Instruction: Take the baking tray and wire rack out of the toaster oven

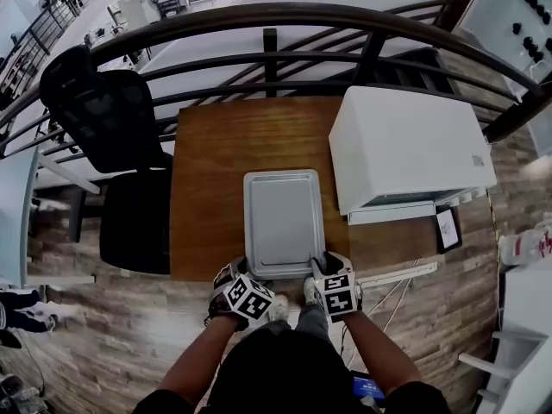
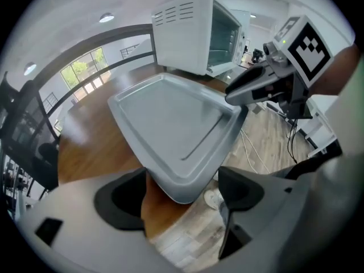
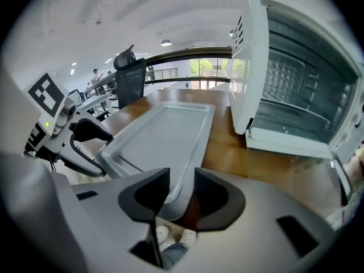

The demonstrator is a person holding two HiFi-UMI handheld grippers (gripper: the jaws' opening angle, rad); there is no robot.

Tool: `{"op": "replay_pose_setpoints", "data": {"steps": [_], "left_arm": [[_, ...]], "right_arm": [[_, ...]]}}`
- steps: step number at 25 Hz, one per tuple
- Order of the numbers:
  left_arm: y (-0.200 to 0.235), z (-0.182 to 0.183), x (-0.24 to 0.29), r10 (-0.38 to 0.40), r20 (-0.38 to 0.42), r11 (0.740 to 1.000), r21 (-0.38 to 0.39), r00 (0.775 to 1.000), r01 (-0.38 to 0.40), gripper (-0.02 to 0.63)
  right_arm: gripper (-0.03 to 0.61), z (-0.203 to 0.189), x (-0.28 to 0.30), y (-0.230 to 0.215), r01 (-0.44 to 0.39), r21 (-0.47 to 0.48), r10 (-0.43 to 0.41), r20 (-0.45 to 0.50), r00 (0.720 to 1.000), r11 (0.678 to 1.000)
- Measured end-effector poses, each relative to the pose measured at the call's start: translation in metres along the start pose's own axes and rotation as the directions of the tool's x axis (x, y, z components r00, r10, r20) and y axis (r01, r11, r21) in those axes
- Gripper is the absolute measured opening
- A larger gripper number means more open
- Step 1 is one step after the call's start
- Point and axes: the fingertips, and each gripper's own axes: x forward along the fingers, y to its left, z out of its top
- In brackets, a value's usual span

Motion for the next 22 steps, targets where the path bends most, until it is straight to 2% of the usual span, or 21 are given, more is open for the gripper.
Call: {"op": "replay_pose_setpoints", "data": {"steps": [6, 12, 15, 22], "left_arm": [[0.003, 0.014, 0.007, -0.054, -0.070, 0.995, 0.086, 0.996, 0.059, 0.405], [0.014, 0.030, 0.013, -0.103, -0.061, 0.995, 0.007, 0.993, 0.103, 0.400], [0.017, 0.036, 0.016, -0.110, -0.060, 0.994, 0.006, 0.992, 0.111, 0.402], [0.021, 0.054, 0.022, -0.115, 0.007, 0.993, 0.010, 0.993, 0.114, 0.400]], "right_arm": [[0.151, 0.020, 0.019, -0.020, 0.050, 0.025, -0.050, 0.003, 0.999, 0.998], [0.150, 0.030, 0.022, -0.028, 0.085, 0.003, -0.085, -0.013, 0.996, 0.996], [0.160, 0.034, 0.024, -0.031, 0.080, 0.030, -0.080, 0.014, 0.997, 0.996], [0.184, 0.039, 0.018, -0.026, 0.033, 0.039, -0.035, 0.048, 0.998, 0.999]]}}
